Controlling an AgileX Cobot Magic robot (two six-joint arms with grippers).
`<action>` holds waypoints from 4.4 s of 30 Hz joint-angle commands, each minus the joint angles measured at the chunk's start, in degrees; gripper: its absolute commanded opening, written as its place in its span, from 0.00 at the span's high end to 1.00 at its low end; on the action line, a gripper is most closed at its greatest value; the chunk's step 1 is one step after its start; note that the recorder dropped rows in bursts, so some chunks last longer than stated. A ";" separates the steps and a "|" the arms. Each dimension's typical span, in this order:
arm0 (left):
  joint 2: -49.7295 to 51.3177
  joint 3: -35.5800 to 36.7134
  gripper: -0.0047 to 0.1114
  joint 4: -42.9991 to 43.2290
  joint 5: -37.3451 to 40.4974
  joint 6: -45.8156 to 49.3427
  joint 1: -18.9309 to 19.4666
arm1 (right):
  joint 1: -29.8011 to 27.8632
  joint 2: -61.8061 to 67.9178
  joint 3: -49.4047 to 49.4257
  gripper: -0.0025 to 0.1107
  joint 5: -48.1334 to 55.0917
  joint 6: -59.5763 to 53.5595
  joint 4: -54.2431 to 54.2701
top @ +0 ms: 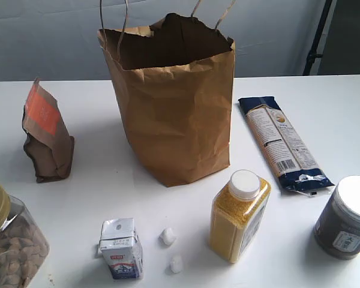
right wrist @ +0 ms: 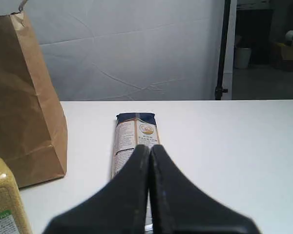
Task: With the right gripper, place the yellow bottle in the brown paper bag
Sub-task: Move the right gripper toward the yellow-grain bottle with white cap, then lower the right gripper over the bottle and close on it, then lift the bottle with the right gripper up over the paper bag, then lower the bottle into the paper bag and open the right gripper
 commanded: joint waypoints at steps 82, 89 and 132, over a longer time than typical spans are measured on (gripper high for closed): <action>-0.13 0.27 0.96 0.02 -0.32 -0.41 0.01 | 50.85 60.32 -51.51 0.98 8.36 68.49 -58.18; -0.13 0.27 0.96 0.02 -0.32 -0.41 0.01 | 50.85 64.44 -60.41 0.98 13.23 72.86 -70.59; -0.13 0.27 0.96 0.02 -0.32 -0.41 0.01 | 40.65 101.68 -85.87 0.98 21.95 104.33 -103.08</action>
